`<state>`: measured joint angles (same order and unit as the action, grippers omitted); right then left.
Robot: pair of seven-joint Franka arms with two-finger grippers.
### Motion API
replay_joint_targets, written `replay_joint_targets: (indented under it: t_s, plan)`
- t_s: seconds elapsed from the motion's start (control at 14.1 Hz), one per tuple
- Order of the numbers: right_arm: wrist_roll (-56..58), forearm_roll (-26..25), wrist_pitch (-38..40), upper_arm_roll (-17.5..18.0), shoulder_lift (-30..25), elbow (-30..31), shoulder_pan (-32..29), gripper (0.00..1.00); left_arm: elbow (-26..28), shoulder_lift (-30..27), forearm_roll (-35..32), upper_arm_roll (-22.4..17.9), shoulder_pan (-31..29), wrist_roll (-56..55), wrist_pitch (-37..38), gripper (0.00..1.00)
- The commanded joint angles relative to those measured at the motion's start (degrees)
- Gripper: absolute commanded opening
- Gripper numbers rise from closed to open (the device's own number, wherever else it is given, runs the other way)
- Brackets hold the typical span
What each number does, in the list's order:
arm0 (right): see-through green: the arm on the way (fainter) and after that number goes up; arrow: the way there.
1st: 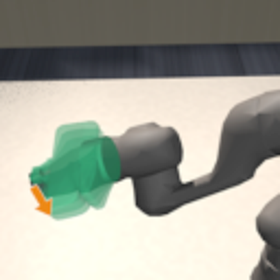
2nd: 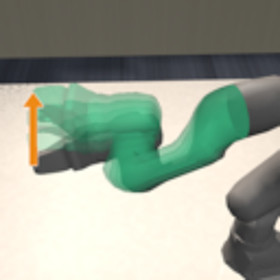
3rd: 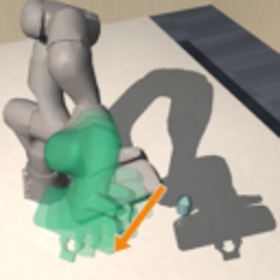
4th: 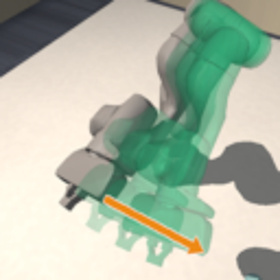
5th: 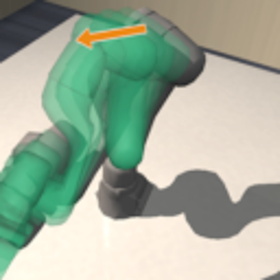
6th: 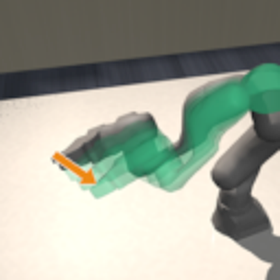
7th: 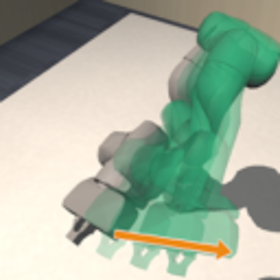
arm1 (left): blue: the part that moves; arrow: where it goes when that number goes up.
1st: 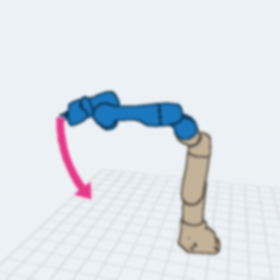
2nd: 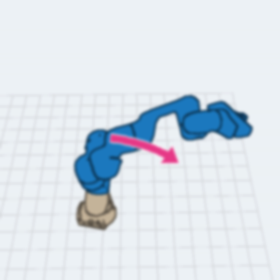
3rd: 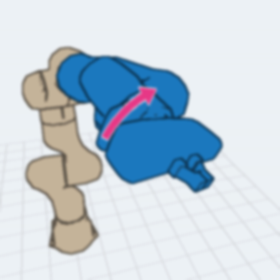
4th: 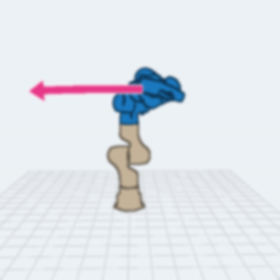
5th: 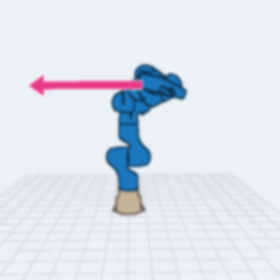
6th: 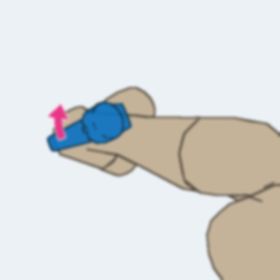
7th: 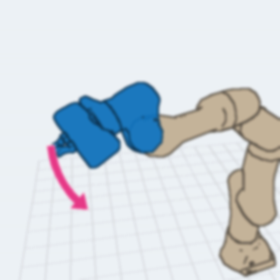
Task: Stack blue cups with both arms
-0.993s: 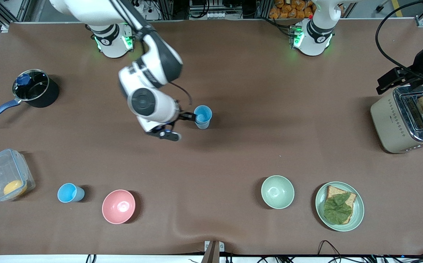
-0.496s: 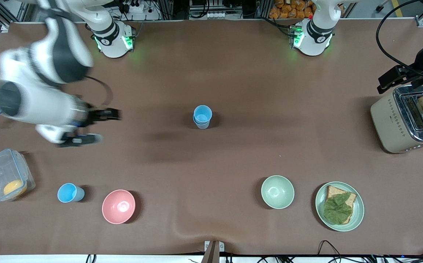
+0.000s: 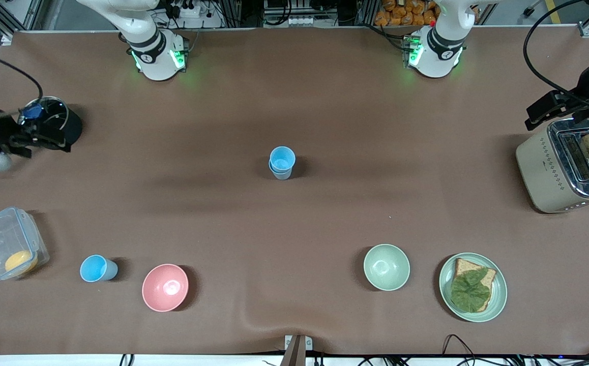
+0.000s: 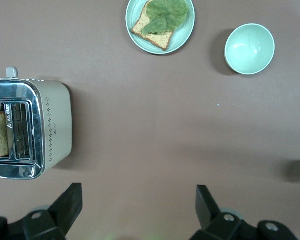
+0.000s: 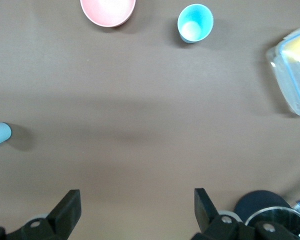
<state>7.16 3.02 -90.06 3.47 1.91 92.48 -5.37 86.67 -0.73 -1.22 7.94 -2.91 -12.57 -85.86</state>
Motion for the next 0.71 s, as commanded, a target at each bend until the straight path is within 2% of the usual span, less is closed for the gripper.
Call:
replay_joint_targets:
  t_s: [0.0,0.64]
  plan:
    - [-4.34,-3.81,0.49,0.92,-3.58,2.62,1.33,1.00,-0.71,0.02,-0.28,0.41,-0.25,0.44,0.34,1.00]
    - [-1.44,-3.90,0.32,0.83,-3.67,1.56,0.98,1.00,-0.71,0.29,-0.28,0.32,-0.25,0.71,0.34,1.00]
